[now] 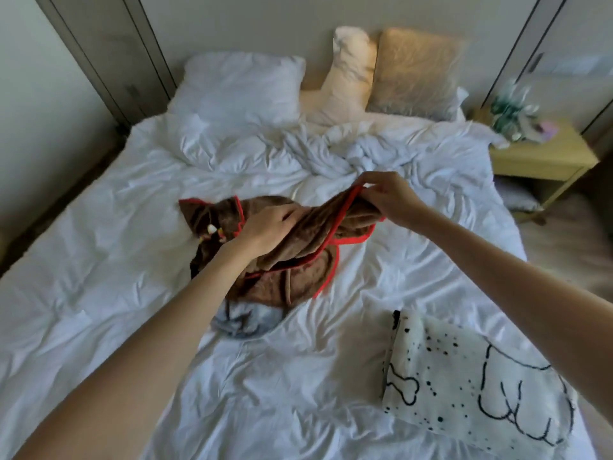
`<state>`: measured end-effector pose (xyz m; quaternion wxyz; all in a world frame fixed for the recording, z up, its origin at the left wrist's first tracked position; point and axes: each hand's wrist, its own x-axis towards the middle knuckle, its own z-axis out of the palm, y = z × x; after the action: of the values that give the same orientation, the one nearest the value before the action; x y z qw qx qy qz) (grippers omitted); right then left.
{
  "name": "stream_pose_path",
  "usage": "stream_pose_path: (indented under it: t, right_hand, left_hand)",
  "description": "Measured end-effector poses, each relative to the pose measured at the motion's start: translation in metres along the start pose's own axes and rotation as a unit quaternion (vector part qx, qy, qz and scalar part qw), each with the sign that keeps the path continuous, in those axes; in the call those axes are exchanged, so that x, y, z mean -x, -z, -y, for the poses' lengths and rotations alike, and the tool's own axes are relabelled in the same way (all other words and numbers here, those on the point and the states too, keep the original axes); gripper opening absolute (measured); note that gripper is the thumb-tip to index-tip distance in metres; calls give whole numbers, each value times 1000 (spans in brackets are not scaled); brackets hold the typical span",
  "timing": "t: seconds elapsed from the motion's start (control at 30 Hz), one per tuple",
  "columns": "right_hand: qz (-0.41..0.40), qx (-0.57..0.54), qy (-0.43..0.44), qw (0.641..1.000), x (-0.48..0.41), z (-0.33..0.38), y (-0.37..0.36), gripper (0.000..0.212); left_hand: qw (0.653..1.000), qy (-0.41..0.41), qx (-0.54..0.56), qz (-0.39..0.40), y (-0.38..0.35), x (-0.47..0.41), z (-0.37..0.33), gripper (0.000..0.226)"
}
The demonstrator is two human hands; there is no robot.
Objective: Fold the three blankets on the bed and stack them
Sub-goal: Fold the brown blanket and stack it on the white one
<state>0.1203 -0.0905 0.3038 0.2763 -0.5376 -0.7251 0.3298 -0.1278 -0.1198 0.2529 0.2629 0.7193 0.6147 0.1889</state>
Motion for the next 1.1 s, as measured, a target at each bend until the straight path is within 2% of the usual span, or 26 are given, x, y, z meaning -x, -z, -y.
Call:
stream_pose_path:
  t: [0.1, 0.2, 0.33, 0.4, 0.53, 0.6, 0.7, 0.8, 0.87, 0.9, 0.97, 1.03, 1.1]
  right_hand:
    - [-77, -13, 35, 996, 3, 46, 63, 24]
    - [-156, -44, 49, 986, 14, 78, 122, 24]
    - [-264, -98, 66, 957, 39, 111, 184, 27]
    - [-315, -122, 77, 938, 53, 120, 209, 31]
    - [-385, -110, 57, 914, 84, 119, 259, 31]
    - [-419, -86, 36, 903, 99, 112, 281, 32]
    - [-431, -25, 31, 901, 122, 101, 298, 31]
    - [-442, 7, 16, 897, 139, 91, 300, 31]
    - [-460, 8, -20, 888, 148, 82, 302, 30]
    - [-461, 0, -40, 887, 152, 76, 303, 28]
    - [-442, -62, -67, 892, 158, 68, 303, 24]
    - [-415, -151, -80, 894, 163, 64, 299, 24]
    - [-396, -195, -86, 893, 167, 63, 294, 26]
  left_hand:
    - [999, -32, 38, -19, 49, -2, -57, 62]
    - [993, -95, 68, -34, 90, 1, -112, 50]
    - [985, -160, 42, -46, 126, 8, -176, 32]
    - [982, -182, 29, -53, 136, 10, -199, 30]
    - [984, -153, 79, -44, 136, 11, -217, 66]
    - [989, -119, 79, -25, 132, 17, -217, 74]
    - [992, -94, 83, 25, 122, 27, -221, 71]
    - [992, -95, 50, 63, 109, 35, -233, 39]
    - [991, -117, -1, 57, 100, 34, -240, 17]
    - [991, -129, -11, 44, 96, 33, -243, 13]
    - [989, -147, 18, 17, 90, 34, -248, 17]
    - [985, -150, 83, -9, 90, 36, -254, 29]
    - [978, -133, 159, -14, 96, 39, -261, 32]
